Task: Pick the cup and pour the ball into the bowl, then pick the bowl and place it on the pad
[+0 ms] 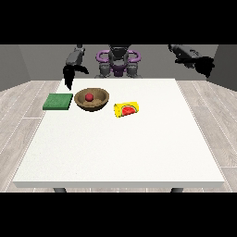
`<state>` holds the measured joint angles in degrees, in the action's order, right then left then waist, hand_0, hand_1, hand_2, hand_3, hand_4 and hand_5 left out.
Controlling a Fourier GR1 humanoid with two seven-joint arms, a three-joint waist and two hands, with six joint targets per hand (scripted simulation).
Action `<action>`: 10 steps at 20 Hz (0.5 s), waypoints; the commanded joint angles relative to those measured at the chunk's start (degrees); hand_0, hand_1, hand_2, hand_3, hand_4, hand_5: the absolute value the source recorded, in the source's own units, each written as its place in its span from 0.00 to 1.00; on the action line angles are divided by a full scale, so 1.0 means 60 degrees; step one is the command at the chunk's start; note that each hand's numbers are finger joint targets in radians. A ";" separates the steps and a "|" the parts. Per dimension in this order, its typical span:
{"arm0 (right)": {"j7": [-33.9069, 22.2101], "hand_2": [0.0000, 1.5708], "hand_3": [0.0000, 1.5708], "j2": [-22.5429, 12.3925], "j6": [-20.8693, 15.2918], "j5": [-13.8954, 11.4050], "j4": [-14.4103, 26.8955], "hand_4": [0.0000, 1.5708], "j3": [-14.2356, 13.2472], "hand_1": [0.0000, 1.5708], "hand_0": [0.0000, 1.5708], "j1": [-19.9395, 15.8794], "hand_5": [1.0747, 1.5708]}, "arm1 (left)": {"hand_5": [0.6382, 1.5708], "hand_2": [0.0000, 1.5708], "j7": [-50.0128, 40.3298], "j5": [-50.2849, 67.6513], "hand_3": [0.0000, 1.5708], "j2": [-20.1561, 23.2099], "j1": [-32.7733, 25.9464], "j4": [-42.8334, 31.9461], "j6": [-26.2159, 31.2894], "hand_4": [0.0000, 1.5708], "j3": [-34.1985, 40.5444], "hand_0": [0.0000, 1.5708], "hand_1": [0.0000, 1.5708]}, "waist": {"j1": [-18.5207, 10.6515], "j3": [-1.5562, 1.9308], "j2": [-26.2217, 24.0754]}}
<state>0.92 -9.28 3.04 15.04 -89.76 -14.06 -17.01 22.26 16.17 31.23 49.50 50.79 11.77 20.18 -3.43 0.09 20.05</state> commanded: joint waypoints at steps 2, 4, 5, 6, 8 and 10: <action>0.1298 0.00 0.00 -0.0225 0.0587 0.0305 0.2336 0.25 -0.0629 0.00 0.00 -0.0644 1.00 | 0.95 0.00 -0.1186 0.0148 0.00 0.1052 0.0853 0.0478 0.0351 0.00 0.0014 0.00 0.00 | -0.0217 0.0008 0.0356; 0.1487 0.00 0.00 -0.0127 0.0573 0.0213 0.2998 0.22 -0.0545 0.00 0.00 -0.0909 1.00 | 0.96 0.00 -0.1370 0.0223 0.00 0.1118 0.0981 0.0538 0.0436 0.00 -0.0006 0.00 0.00 | -0.0153 0.0001 0.0292; 0.1699 0.00 0.00 -0.0399 0.0873 0.0479 0.3550 0.21 -0.0910 0.00 0.00 -0.0960 1.00 | 0.97 0.00 -0.1408 0.0164 0.00 0.0988 0.0858 0.0763 0.0084 0.00 -0.0004 0.00 0.00 | -0.0099 0.0003 0.0171; 0.1885 0.00 0.00 -0.0379 0.1150 0.0291 0.3421 0.20 -0.0598 0.00 0.00 -0.0783 1.00 | 0.97 0.00 -0.1803 0.0311 0.00 0.1719 0.1207 0.0384 0.0472 0.00 0.0243 0.00 0.00 | 0.0146 0.0000 0.0322; 0.2437 0.00 0.00 -0.0513 0.1086 0.0265 0.4745 0.18 -0.0964 0.00 0.00 -0.1281 1.00 | 0.98 0.00 -0.1675 0.0228 0.00 0.1026 0.0957 0.1093 0.0035 0.00 -0.0055 0.00 0.00 | -0.0303 0.0003 0.0388; 0.3021 0.00 0.00 0.0018 0.1162 -0.0106 0.4816 0.18 -0.0460 0.00 0.00 -0.0792 1.00 | 0.97 0.00 -0.2012 0.0421 0.00 0.1707 0.1222 0.0804 0.0330 0.00 0.0255 0.00 0.00 | 0.0012 -0.0002 0.0212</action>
<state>13.88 -10.59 8.75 15.90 -66.92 -17.77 -21.69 12.51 18.01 39.00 55.15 54.86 13.72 20.87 -3.90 0.09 21.29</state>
